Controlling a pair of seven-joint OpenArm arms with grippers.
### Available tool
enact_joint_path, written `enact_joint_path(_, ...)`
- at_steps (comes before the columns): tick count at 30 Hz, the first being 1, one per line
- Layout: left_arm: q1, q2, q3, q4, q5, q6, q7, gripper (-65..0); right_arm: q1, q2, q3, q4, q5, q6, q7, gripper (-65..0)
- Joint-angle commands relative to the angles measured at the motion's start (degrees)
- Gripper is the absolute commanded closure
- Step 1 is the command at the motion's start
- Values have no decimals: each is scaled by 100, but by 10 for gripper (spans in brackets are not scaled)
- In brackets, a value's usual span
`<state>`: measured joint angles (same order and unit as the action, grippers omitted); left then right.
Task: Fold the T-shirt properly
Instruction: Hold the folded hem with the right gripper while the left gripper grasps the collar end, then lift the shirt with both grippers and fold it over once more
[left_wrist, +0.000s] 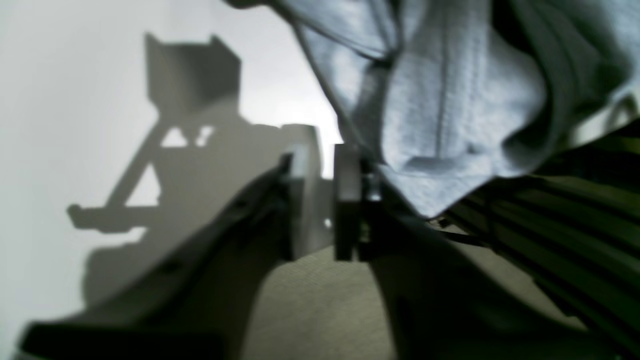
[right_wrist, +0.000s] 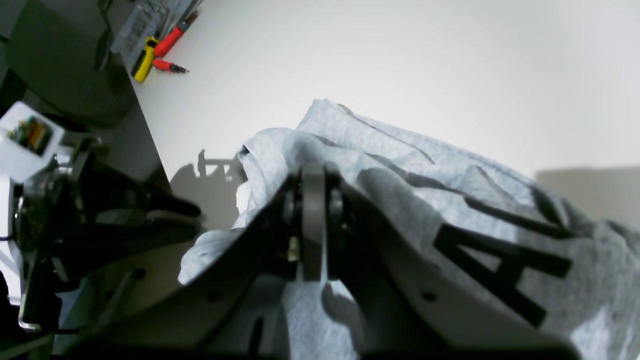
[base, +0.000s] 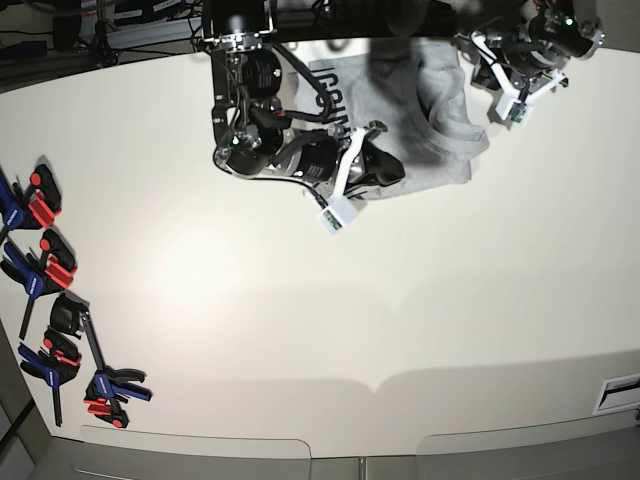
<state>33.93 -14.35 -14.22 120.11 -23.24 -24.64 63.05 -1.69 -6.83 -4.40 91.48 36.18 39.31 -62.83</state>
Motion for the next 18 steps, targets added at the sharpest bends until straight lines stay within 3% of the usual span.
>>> enact_joint_path(1,20,-57,-11,116,48,-22,-122,-151,127,-33,-11,90,168,69,111,0)
enact_joint_path(5,17,-92,-44,116,417,-17,-455,-151,267,-31,-11,92,168,69,111,0)
enact_joint_path(10,17,-94,-160,116,310,7,-1016,-151,553,-31,-11,92,168,69,111,0)
enact_joint_path(14,17,-92,-160,116,-774,-120,-1215,-110,841,-33,-11,92,168,69,114,0)
enact_joint_path(17,20,0,-146,116,-1663,-719,-1185,0,1069,-31,-11,92,162,69,111,0)
enact_joint_path(18,20,76,-142,116,-1875,-885,-1165,0,1141,-31,-11,90,114,69,114,0)
